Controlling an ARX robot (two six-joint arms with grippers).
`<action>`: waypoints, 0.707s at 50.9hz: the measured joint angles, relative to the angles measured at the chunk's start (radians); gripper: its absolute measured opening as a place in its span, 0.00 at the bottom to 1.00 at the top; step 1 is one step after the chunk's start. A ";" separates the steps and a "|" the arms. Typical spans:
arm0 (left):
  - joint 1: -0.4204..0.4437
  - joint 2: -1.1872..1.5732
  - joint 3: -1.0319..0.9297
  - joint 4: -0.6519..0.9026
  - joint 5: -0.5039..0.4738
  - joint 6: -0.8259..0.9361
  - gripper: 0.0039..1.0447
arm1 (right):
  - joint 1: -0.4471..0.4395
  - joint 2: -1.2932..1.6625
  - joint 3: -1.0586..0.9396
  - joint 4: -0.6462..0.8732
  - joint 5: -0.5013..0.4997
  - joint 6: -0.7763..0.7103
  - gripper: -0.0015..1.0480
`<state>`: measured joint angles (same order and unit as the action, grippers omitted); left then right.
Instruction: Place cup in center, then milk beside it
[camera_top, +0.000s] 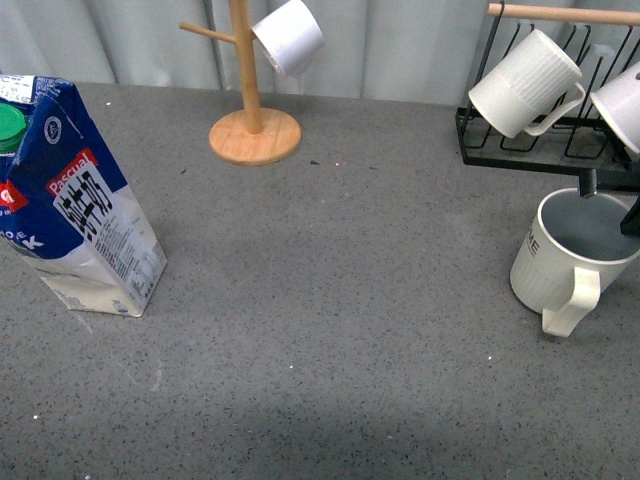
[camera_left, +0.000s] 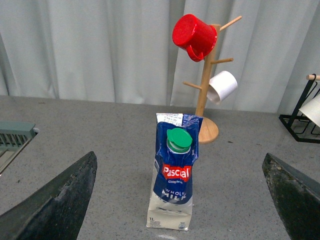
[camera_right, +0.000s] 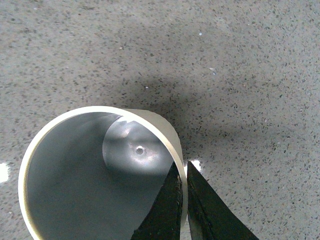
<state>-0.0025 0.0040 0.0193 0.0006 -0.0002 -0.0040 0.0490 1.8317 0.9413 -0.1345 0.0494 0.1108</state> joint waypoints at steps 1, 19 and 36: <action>0.000 0.000 0.000 0.000 0.000 0.000 0.94 | 0.005 -0.008 0.004 -0.008 -0.008 0.001 0.01; 0.000 0.000 0.000 0.000 0.000 0.000 0.94 | 0.166 0.050 0.198 -0.098 -0.055 0.062 0.01; 0.000 0.000 0.000 0.000 0.000 0.000 0.94 | 0.261 0.242 0.389 -0.174 -0.051 0.103 0.01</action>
<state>-0.0025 0.0040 0.0193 0.0006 -0.0002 -0.0044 0.3103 2.0735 1.3300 -0.3084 -0.0017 0.2142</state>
